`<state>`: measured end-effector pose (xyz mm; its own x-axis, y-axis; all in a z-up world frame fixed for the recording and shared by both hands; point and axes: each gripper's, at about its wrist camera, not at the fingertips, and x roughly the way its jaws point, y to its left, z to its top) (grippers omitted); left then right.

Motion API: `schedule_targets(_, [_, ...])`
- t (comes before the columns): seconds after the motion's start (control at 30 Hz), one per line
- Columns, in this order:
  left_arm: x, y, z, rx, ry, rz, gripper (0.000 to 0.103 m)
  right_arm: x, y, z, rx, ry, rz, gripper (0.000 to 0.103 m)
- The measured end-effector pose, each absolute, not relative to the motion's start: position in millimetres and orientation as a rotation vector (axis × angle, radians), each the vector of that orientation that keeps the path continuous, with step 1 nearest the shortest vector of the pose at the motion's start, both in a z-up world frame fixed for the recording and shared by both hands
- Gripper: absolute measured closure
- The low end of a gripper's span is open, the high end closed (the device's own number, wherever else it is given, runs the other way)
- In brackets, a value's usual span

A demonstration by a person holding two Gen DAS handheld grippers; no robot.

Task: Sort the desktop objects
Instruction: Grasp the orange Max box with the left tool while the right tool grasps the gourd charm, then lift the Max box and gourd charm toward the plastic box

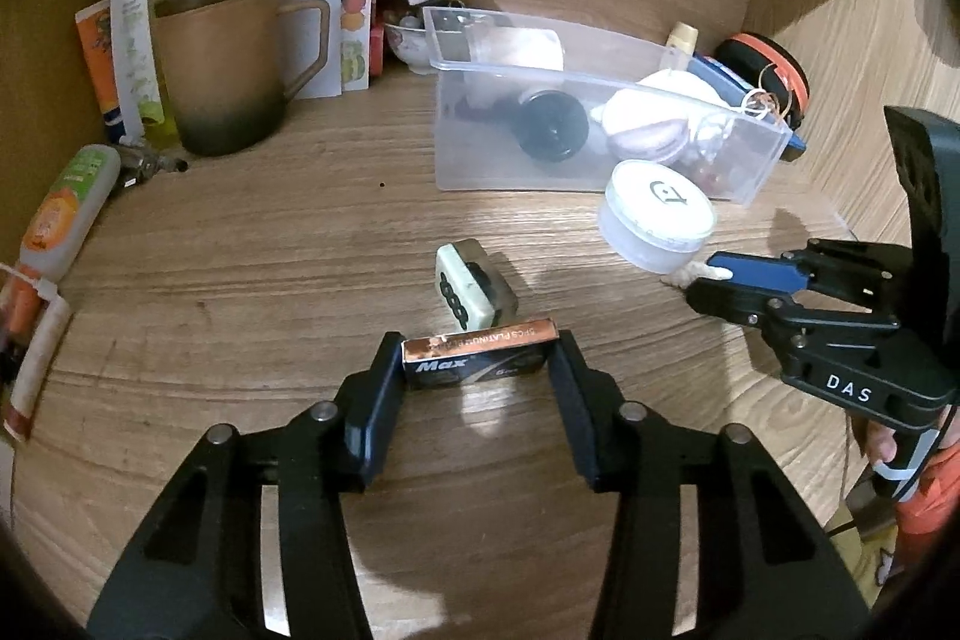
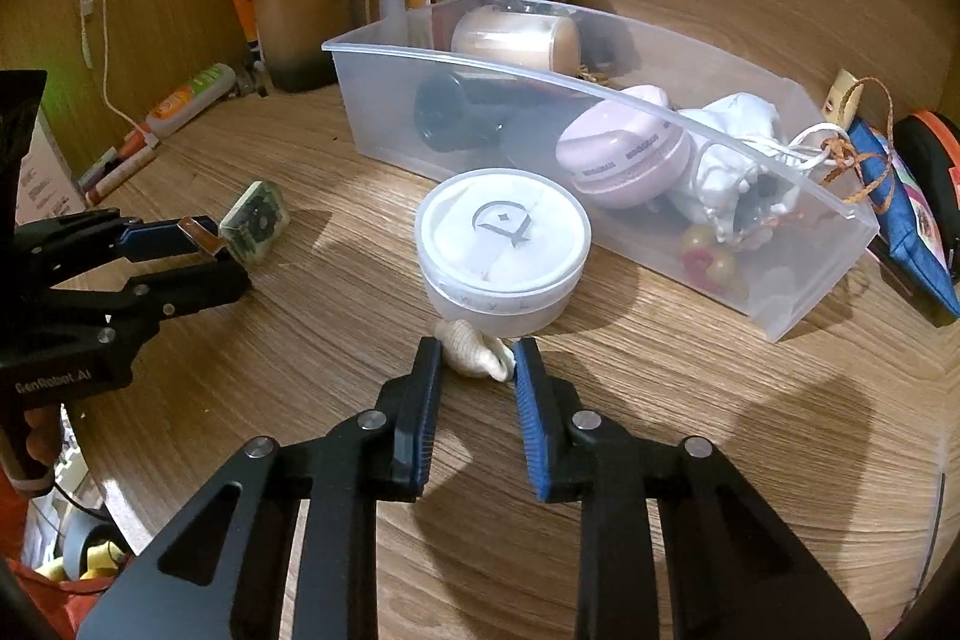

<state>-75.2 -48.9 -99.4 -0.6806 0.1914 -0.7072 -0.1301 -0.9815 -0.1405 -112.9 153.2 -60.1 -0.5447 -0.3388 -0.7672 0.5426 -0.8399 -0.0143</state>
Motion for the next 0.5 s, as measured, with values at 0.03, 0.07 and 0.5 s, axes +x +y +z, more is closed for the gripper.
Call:
schedule_targets(0.03, [-74,-50,-99,-1.161,-0.126,2.728,0.055,-112,154,-60,1.098,0.337,-2.362,0.081])
schedule_targets(0.07, [-73,-51,-99,-1.160,-0.130,2.727,0.055,-110,155,-60,1.096,0.330,-2.360,0.081])
schedule_targets(0.5, [-62,-52,-77,-1.095,-0.135,2.778,0.055,-86,171,-37,1.010,0.267,-2.393,0.081])
